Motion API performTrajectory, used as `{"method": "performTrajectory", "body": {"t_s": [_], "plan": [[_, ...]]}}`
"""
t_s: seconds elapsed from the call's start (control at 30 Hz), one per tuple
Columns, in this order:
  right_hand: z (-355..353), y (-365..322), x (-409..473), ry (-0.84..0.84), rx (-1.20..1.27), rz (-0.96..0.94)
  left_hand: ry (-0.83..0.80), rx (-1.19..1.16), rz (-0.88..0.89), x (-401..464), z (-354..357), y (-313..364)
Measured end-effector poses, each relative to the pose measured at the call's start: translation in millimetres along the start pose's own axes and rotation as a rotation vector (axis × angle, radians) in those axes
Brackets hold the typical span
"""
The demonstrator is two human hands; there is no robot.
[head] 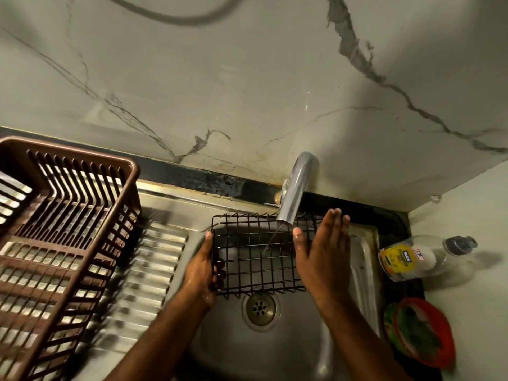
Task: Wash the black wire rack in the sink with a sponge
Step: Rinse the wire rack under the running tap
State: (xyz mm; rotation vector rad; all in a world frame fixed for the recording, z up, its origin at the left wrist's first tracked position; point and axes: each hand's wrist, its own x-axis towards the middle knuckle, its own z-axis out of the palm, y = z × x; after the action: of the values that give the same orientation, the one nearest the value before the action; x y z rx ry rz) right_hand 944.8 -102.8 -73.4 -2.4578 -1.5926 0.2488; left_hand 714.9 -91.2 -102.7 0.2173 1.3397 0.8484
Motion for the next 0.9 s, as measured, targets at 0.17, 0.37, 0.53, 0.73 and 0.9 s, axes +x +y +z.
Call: {"method": "performTrajectory", "body": {"t_s": [0.17,0.37,0.53,0.73,0.9], "plan": [[1,-83,-49,-0.013,0.022,-0.181,0.013,-0.044,-0.006,-7,25,-18],[1,-105,-65,0.045,0.004,-0.212,0.011,-0.085,0.065,-7,37,-24],[-5,-25,-4,0.000,-0.016,0.125,0.028,-0.095,-0.001,3,20,-33],[-1,-45,-15,-0.016,0.010,0.137,0.008,-0.103,-0.004,4,21,-38],[11,-115,-89,-0.038,0.019,-0.150,-0.046,-0.183,0.039,28,9,-60]]}}
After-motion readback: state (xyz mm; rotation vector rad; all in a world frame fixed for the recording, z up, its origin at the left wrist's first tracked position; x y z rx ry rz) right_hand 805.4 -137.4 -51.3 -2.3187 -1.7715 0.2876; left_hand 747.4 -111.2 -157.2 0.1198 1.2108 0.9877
